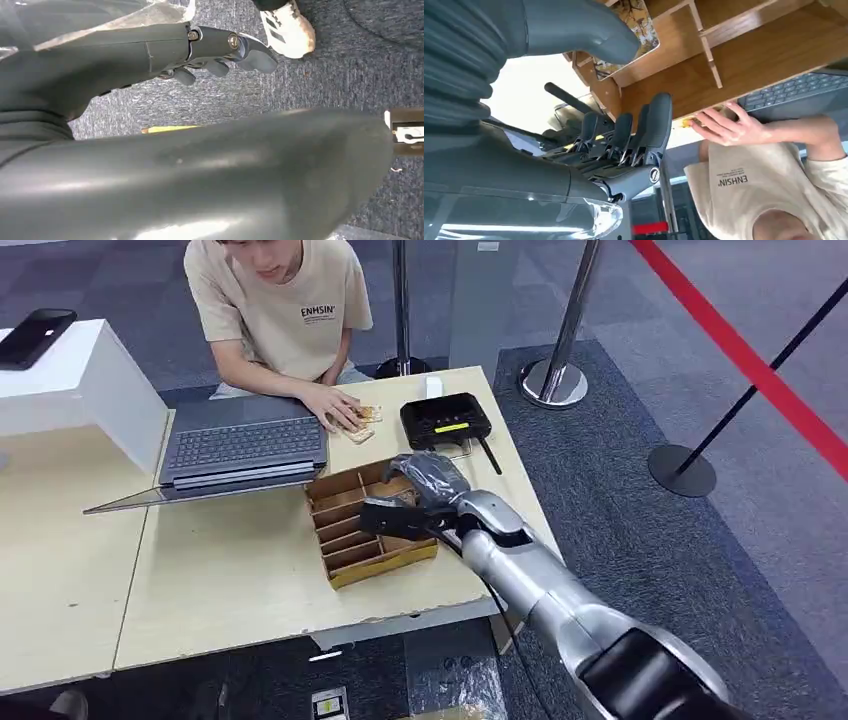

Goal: Pass the card to the sensor for recognition and then transmit it.

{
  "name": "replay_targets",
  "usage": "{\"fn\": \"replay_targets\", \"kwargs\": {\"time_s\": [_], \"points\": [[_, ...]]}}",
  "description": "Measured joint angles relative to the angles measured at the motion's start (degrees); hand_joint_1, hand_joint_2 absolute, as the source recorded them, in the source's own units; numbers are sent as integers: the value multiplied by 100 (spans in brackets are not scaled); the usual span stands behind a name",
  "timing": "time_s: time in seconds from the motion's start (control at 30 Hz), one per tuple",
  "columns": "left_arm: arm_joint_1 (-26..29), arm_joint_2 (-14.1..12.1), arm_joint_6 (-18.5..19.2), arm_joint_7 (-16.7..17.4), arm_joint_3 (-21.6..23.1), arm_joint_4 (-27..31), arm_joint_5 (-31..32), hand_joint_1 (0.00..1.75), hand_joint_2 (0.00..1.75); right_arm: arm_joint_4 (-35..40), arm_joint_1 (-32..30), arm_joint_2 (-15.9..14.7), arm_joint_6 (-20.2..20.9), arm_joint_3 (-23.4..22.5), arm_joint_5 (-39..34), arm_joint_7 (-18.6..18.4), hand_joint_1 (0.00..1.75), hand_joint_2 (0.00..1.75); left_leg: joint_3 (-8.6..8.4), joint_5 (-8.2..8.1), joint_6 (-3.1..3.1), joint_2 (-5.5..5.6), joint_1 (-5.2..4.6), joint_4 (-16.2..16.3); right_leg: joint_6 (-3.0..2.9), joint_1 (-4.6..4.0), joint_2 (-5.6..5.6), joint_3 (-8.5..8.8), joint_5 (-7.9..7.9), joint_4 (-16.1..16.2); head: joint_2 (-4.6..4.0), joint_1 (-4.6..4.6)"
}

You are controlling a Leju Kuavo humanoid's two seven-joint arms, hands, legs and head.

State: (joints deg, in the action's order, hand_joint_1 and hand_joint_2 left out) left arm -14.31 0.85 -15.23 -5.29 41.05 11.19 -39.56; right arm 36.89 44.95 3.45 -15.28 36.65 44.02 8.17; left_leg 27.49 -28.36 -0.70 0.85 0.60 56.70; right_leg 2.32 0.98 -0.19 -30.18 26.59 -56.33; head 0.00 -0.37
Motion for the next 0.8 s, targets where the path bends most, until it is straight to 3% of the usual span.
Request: {"fn": "replay_targets", "kwargs": {"time_s": [0.8], "points": [[-19, -2, 48, 9, 4, 0, -11, 0, 0, -559, 119, 24, 98, 63, 127, -11, 87, 175, -2, 0, 0, 0, 0, 0, 0, 0, 0, 0, -1, 0, 0, 0]]}}
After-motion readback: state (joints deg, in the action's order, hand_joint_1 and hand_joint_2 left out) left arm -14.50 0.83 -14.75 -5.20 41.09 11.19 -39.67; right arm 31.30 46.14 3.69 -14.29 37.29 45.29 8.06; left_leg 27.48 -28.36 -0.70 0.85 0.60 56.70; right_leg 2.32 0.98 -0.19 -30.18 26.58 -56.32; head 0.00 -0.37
